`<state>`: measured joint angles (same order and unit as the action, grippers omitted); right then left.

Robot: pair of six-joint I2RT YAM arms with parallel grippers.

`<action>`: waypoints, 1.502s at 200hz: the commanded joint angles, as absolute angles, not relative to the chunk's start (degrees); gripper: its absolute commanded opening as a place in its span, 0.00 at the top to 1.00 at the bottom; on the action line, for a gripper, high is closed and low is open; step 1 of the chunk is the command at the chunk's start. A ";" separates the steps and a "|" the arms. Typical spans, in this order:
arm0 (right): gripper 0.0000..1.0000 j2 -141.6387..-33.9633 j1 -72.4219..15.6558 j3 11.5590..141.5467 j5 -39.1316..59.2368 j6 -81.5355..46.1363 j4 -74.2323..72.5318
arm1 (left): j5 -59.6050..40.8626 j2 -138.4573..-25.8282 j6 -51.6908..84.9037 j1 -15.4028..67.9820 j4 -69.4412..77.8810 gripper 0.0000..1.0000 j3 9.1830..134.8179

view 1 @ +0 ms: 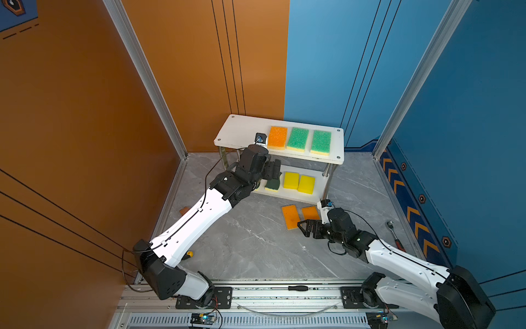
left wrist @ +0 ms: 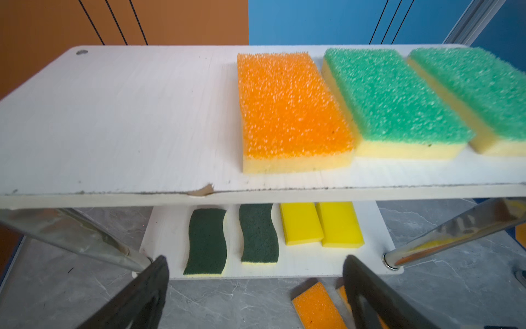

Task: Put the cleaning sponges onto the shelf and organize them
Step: 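Raise the left gripper off the shelf and draw it back toward the table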

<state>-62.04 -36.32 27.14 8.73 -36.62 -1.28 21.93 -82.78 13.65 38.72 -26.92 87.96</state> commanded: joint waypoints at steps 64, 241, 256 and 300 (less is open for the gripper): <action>0.00 -65.99 -36.62 28.14 9.81 -38.20 -4.11 | 22.07 -77.96 18.11 39.11 -24.79 0.00 78.25; 0.00 -73.85 -38.98 30.60 11.25 -39.02 -9.23 | 16.92 -74.36 30.21 39.46 -20.92 0.02 58.08; 0.00 -74.69 -39.28 31.01 11.29 -38.88 -9.18 | 16.53 -74.20 31.21 39.55 -20.76 0.02 56.18; 0.00 -75.98 -39.81 31.89 10.70 -38.74 -9.32 | 15.73 -73.23 33.51 40.43 -18.71 0.02 51.44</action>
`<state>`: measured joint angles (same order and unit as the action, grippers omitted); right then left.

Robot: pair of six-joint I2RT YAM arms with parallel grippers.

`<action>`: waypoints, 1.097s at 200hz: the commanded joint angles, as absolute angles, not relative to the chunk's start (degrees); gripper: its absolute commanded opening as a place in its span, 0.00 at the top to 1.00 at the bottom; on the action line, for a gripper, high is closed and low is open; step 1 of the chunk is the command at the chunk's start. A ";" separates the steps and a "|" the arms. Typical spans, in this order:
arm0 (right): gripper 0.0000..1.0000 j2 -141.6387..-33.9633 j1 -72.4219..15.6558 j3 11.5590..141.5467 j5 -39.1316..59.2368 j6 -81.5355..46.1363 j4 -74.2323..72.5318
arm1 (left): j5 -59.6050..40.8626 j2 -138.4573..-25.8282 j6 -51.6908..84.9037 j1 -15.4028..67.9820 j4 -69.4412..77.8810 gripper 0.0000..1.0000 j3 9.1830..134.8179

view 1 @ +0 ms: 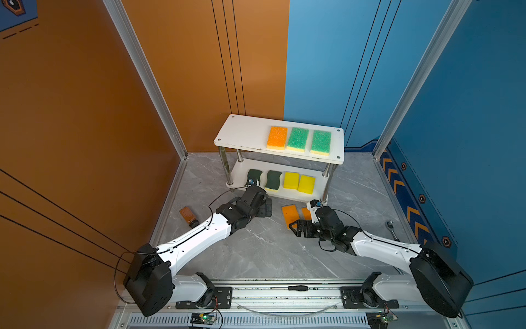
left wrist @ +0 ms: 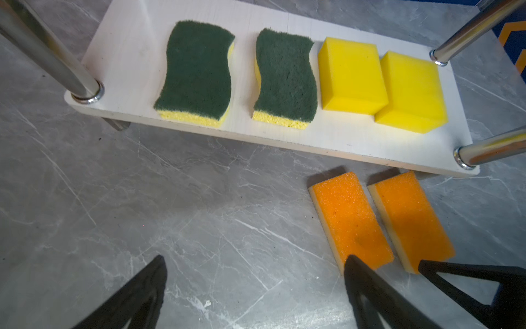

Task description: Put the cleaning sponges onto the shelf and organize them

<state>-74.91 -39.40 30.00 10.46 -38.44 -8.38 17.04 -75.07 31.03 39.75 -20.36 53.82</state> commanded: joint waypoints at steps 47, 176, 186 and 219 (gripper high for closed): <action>0.00 -77.16 -39.81 32.77 9.61 -38.50 -9.01 | 15.38 -73.04 35.20 40.51 -17.53 0.02 48.65; 0.00 -77.20 -42.53 34.00 4.29 -37.34 -6.75 | 14.38 -75.02 36.87 40.52 -15.60 0.02 45.73; 0.00 -77.56 -42.46 34.18 4.24 -37.26 -6.73 | 14.49 -74.99 36.96 40.52 -15.56 0.02 45.38; 0.00 -79.15 -42.45 35.11 4.43 -36.77 -6.94 | 14.41 -74.97 37.39 40.52 -15.66 0.02 44.51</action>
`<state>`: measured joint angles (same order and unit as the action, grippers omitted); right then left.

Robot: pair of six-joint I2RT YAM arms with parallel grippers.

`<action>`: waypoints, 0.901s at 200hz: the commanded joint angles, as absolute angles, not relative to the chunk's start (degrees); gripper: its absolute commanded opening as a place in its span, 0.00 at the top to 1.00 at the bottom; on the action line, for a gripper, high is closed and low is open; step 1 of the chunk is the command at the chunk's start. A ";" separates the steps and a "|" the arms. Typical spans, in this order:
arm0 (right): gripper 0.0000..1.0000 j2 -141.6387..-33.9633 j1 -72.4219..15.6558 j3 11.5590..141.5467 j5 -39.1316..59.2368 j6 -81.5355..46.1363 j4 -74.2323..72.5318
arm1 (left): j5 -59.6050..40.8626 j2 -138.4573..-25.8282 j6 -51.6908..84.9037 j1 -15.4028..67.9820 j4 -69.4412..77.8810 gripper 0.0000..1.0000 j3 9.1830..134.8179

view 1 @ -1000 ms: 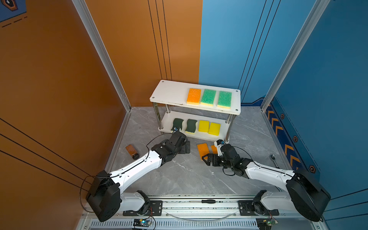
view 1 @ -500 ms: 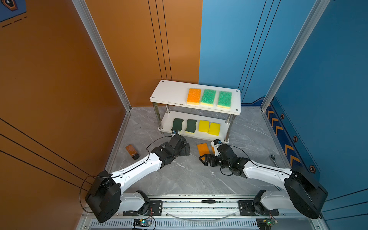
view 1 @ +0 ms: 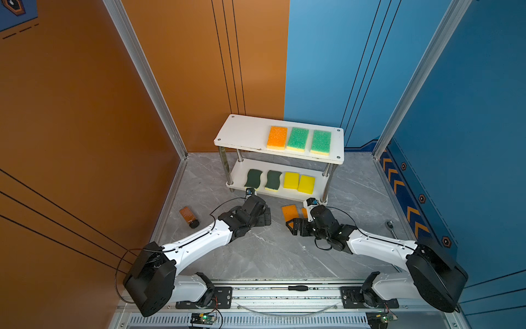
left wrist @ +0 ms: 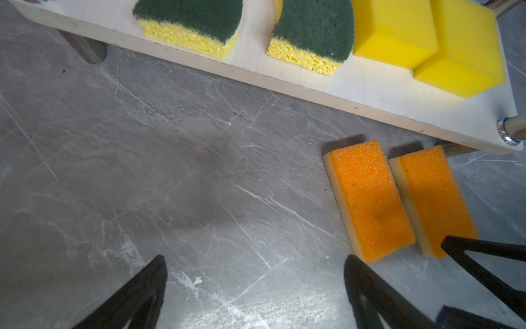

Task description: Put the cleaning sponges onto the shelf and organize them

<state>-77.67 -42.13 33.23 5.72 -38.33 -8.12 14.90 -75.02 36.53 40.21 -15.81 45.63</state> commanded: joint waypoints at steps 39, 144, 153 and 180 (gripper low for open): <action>0.00 -81.23 -42.28 35.95 4.69 -36.56 -8.06 | 14.33 -75.15 37.62 40.52 -15.64 0.02 44.24; 0.00 -85.02 -42.09 37.68 5.26 -35.90 -8.61 | 14.62 -74.80 37.62 40.34 -16.44 0.02 43.68; 0.00 -85.37 -42.10 37.79 5.49 -35.90 -8.61 | 14.58 -74.89 37.61 40.34 -16.44 0.02 43.78; 0.00 -86.11 -42.36 37.93 5.74 -35.95 -8.79 | 14.59 -75.06 37.70 40.34 -16.44 0.02 43.68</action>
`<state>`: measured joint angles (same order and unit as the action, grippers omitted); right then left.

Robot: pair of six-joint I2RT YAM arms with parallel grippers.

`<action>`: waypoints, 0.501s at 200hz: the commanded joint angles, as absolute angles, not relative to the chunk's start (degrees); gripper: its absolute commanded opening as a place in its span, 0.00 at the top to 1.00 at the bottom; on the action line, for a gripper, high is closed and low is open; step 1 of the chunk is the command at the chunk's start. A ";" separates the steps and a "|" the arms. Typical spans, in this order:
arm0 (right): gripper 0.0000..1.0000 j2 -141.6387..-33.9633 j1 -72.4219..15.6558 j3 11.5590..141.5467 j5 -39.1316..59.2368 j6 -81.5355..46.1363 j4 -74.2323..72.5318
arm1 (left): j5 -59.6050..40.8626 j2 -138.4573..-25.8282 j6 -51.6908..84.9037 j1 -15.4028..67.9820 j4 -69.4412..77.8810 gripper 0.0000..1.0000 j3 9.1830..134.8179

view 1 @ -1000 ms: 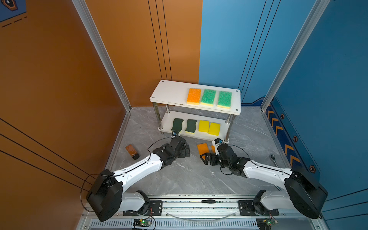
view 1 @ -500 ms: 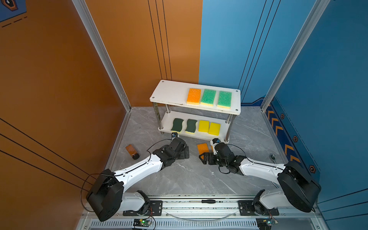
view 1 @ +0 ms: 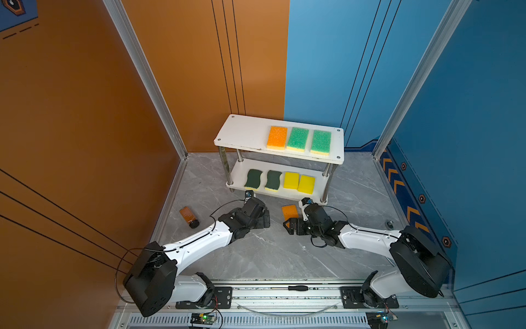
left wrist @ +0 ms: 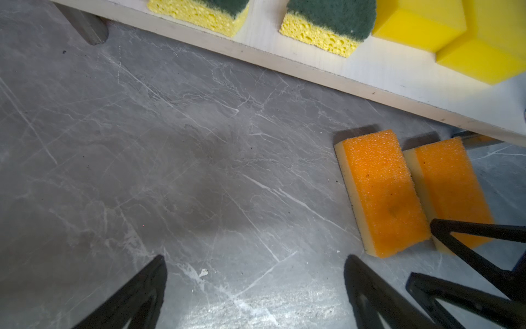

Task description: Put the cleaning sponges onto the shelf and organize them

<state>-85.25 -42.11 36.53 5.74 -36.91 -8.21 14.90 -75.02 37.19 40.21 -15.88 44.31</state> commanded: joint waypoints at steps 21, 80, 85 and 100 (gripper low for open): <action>0.00 -86.48 -42.54 38.14 6.36 -36.04 -9.30 | 14.75 -74.99 37.97 40.34 -16.39 0.02 43.33; 0.00 -88.12 -42.80 37.11 13.92 -37.04 -16.42 | 15.68 -74.18 39.39 40.25 -15.91 0.02 42.13; 0.00 -88.36 -42.85 37.01 14.60 -37.24 -17.06 | 15.66 -74.09 39.50 40.23 -15.91 0.02 42.10; 0.00 -88.92 -42.98 36.83 16.56 -37.58 -18.90 | 15.86 -73.84 39.46 40.21 -16.08 0.02 42.02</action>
<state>-87.64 -42.50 36.60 11.81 -37.01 -13.78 14.94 -75.00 38.65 40.21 -15.88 42.92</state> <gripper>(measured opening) 0.999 0.977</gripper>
